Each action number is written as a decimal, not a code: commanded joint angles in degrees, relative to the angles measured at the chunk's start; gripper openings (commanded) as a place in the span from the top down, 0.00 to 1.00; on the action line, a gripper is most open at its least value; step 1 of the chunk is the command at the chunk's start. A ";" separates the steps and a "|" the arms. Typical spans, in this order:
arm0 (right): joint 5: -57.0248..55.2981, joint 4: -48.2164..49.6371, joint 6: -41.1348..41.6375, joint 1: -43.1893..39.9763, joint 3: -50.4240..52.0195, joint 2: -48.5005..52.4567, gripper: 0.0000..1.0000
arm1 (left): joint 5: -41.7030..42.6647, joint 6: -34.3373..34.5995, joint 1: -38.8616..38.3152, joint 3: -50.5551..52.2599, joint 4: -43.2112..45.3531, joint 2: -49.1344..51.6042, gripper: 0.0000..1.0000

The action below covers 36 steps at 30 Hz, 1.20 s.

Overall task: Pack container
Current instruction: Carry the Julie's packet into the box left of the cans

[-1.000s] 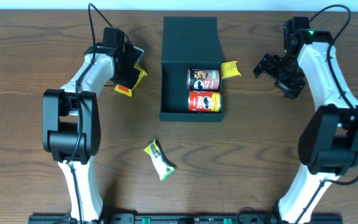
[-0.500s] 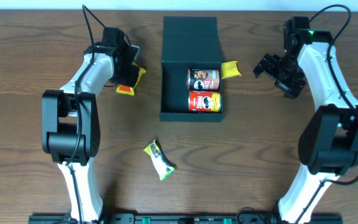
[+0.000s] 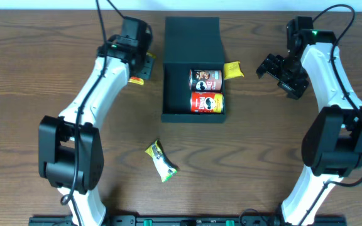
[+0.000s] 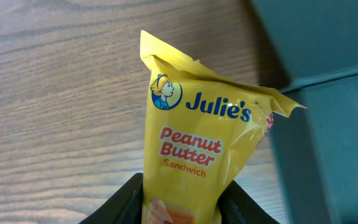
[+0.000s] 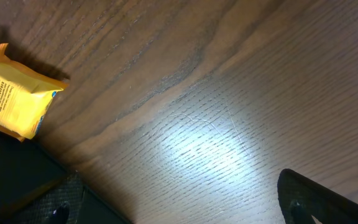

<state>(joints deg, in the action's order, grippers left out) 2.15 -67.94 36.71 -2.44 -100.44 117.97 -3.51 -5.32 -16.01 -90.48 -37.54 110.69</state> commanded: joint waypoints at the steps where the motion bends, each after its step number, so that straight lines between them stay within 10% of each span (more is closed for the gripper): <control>1: -0.50 0.00 -1.53 0.26 -0.74 0.11 0.01 | -4.20 5.95 -2.25 -1.20 -1.03 -3.08 0.63; 16: -0.61 -0.35 -2.12 0.26 -0.74 0.11 0.01 | -6.67 26.73 -11.76 -1.20 -4.68 -5.42 0.66; 36: -0.61 -0.96 -2.12 0.26 -0.74 0.11 0.01 | -7.63 33.70 -17.35 -0.85 -5.70 -5.27 0.64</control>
<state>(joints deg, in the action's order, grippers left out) 1.96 -68.60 35.31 -2.44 -100.44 117.97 -9.54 27.22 -33.10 -90.48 -43.27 106.61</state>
